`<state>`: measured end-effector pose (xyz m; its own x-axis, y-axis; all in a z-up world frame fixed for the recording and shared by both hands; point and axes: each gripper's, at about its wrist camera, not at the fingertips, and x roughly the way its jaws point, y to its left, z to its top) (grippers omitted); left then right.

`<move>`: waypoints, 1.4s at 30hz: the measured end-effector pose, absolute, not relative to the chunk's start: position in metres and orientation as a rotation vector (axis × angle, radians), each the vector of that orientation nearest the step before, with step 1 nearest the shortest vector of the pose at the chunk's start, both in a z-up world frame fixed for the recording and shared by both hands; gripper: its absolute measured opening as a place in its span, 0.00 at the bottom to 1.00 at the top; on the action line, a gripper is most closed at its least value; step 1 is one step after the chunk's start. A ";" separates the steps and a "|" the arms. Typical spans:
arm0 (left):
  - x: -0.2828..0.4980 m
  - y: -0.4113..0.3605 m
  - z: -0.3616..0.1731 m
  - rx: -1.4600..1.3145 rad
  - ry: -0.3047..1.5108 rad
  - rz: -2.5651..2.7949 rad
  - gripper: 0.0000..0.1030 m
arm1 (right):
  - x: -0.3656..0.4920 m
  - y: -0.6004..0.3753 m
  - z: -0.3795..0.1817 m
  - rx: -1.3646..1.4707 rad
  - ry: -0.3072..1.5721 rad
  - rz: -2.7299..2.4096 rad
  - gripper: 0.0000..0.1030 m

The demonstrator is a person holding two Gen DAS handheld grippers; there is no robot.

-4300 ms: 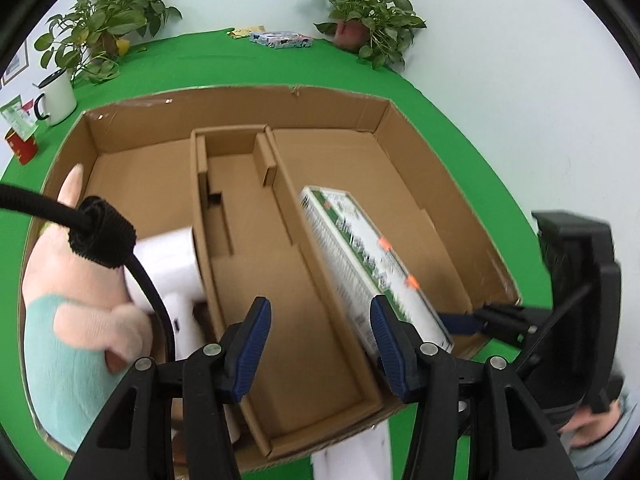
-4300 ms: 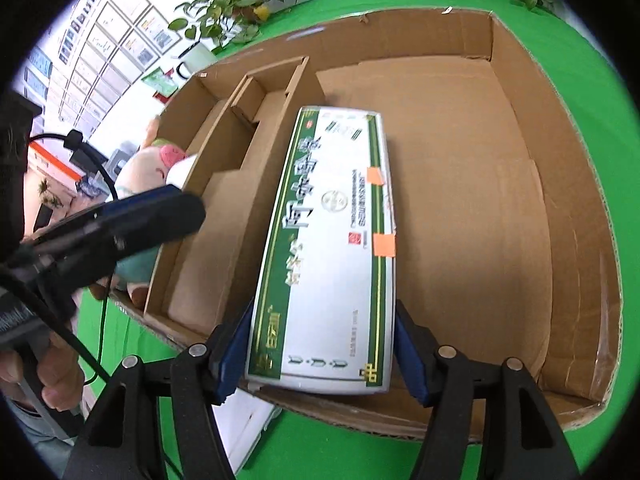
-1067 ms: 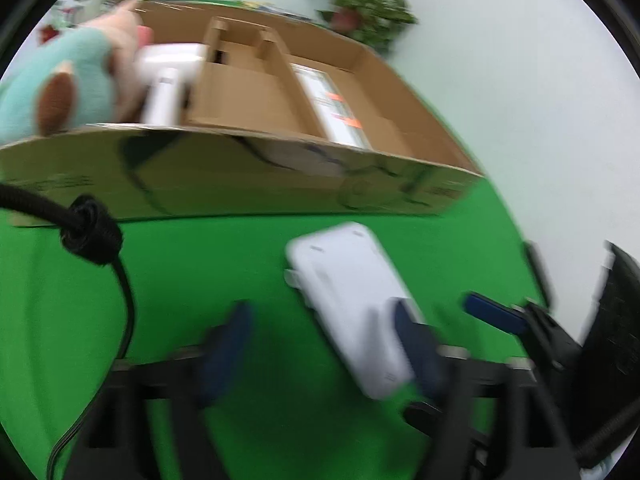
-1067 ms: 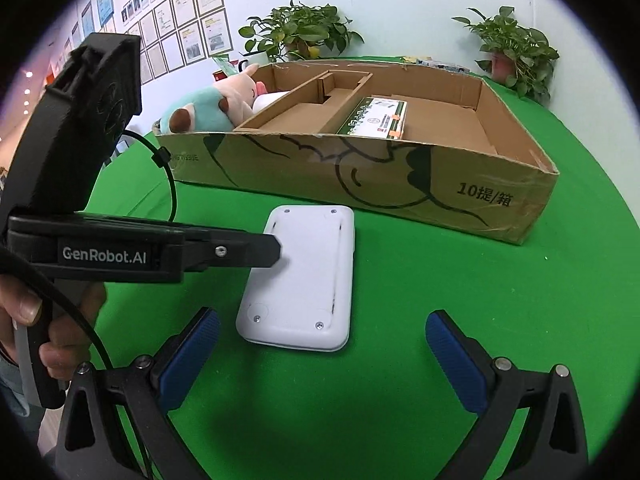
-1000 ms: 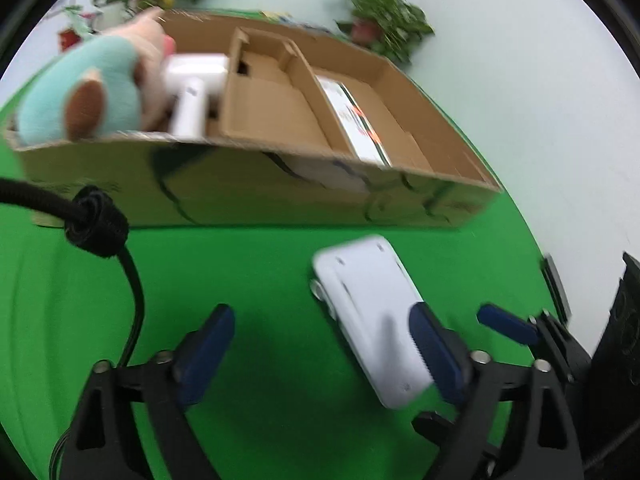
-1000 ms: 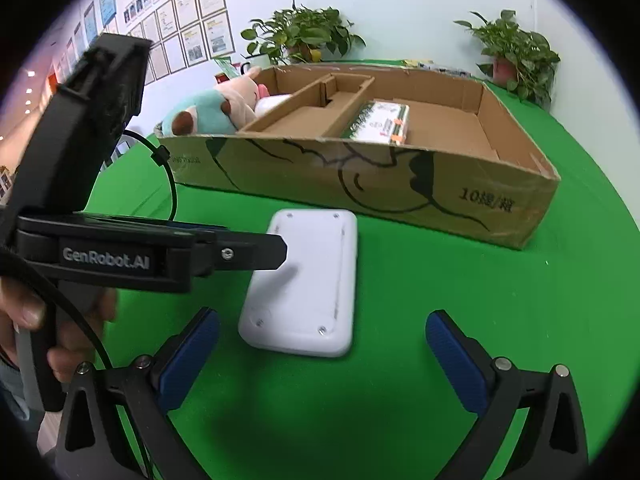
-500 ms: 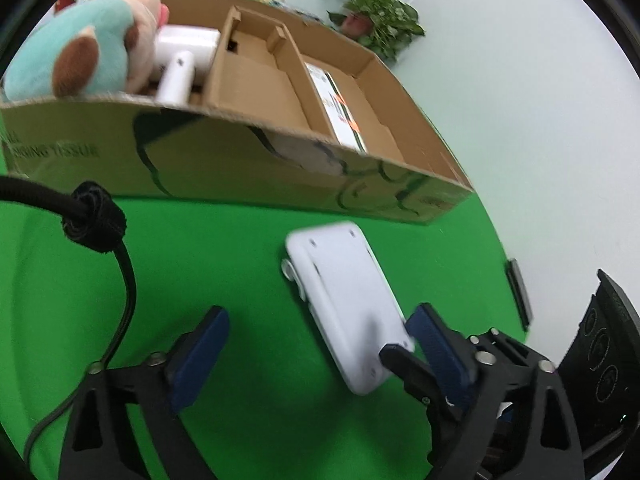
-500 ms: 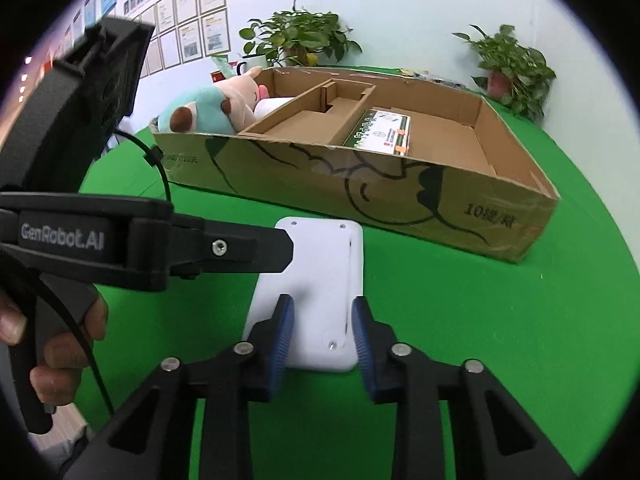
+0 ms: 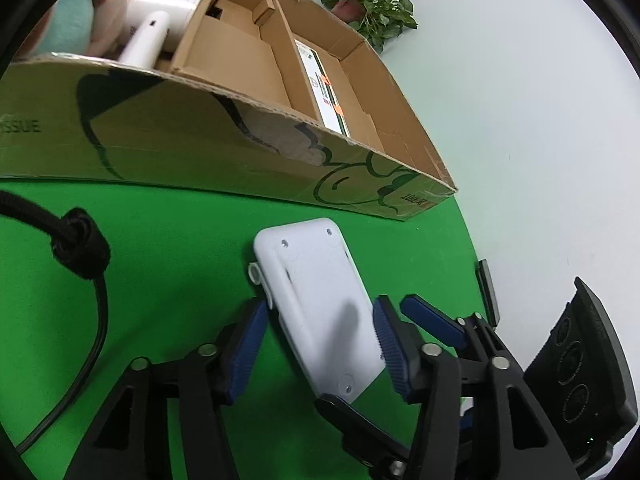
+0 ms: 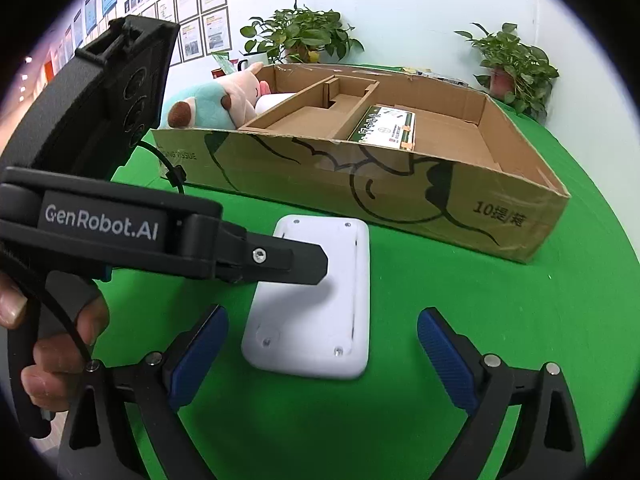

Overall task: Organize objects
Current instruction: 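Move the left tool to the white plastic case on the table, then grasp the white plastic case with the left tool and lift it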

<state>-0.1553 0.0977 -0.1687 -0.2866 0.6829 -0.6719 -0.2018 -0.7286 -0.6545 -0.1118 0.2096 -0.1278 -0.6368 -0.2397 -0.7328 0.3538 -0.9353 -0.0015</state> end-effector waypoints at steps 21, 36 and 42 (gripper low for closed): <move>-0.132 0.106 -0.147 -1.384 -0.507 2.090 0.27 | -0.085 0.220 -0.130 1.158 0.143 -2.606 0.63; -0.144 0.131 -0.022 -1.080 -0.389 2.227 0.26 | -0.089 0.238 -0.051 0.795 0.135 -2.768 0.63; -0.159 0.143 0.034 -1.010 -0.309 2.258 0.26 | -0.109 0.253 -0.012 0.680 0.126 -2.799 0.63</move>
